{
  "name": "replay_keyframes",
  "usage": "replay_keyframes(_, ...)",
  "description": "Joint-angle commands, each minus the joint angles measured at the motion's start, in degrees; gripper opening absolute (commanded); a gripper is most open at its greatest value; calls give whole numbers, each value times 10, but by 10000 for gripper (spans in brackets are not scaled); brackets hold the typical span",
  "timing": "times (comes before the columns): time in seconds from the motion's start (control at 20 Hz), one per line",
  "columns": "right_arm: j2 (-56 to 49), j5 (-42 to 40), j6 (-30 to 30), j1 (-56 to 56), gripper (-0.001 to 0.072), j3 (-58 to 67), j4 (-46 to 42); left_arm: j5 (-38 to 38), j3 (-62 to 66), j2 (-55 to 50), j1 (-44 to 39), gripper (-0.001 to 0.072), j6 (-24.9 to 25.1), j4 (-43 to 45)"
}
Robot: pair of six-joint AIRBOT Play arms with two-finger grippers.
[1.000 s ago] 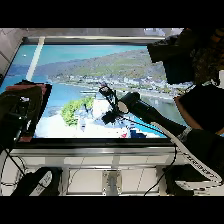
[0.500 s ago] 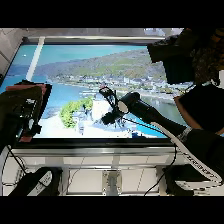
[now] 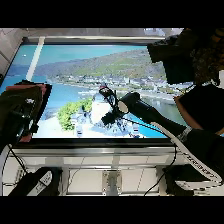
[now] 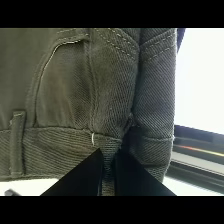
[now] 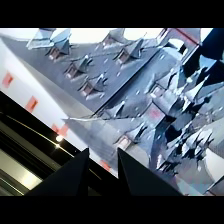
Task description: Fold the clothes and pants, and hang the long-sleeved shirts on hangers.
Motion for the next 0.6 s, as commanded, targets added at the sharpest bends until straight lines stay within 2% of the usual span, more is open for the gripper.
replay_keyframes(0.0,0,0,-2,0,213,0,-4,19,5,19,-9,23,2,2)
replay_keyframes(0.05,0,0,-2,0,328,0,-5,27,10,31,-13,23,23,-15)
replay_keyframes(0.1,0,0,-2,0,408,0,-5,32,16,45,-13,23,39,-30)
replay_keyframes(0.35,0,1,-2,0,407,0,-5,51,19,67,-12,32,58,-40)
replay_keyframes(0.45,0,0,-2,0,407,0,-5,58,19,67,-12,170,58,-62)
replay_keyframes(0.55,0,0,-2,0,407,0,-6,57,19,67,-12,170,58,-83)
